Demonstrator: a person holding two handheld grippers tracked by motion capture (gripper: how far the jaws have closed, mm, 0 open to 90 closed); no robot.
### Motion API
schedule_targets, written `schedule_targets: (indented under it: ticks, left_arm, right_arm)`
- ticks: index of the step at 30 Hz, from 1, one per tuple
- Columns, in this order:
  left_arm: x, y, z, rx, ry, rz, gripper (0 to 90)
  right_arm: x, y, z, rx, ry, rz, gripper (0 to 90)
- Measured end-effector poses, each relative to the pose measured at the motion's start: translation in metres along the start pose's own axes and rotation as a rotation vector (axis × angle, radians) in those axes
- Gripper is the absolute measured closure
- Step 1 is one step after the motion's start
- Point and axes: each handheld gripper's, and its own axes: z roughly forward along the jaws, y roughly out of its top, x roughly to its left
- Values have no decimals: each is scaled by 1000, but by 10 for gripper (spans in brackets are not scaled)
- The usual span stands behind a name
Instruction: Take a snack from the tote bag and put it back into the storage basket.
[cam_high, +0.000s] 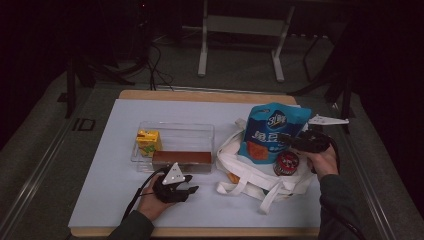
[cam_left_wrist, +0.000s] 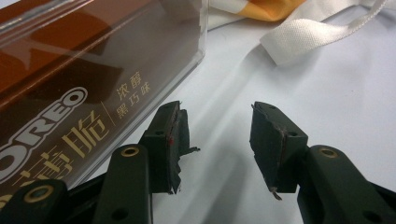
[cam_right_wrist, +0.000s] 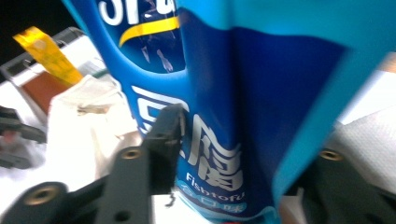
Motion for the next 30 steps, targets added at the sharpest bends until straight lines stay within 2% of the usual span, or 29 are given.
schedule_targets:
  ticks: [4, 5, 6, 9, 10, 11, 17, 19, 30]
  left_arm:
    - [0, 0, 0, 0, 0, 2, 535]
    - [0, 0, 0, 1, 1, 3, 535]
    - [0, 0, 0, 3, 2, 5, 535]
    - [-1, 0, 0, 4, 5, 9, 534]
    - [-1, 0, 1, 3, 8, 13, 535]
    - [-1, 0, 1, 3, 8, 13, 534]
    - [-1, 0, 1, 4, 8, 13, 533]
    - [-2, 0, 1, 5, 7, 13, 532]
    - [-2, 0, 1, 9, 12, 19, 528]
  right_arm:
    - [-3, -3, -1, -31, 38, 23, 688]
    - [-3, -3, -1, -31, 38, 23, 688]
    - [-4, -4, -2, -54, 51, 29, 753]
    - [-3, -4, -1, -60, 52, 31, 794]
    - [-3, -3, -1, -69, 54, 37, 844]
    - [-3, -3, -1, -71, 56, 43, 858]
    - [-2, -3, 0, -91, 70, 55, 885]
    - [-2, -1, -1, -98, 92, 69, 887]
    - [6, 14, -6, -121, 116, 63, 890]
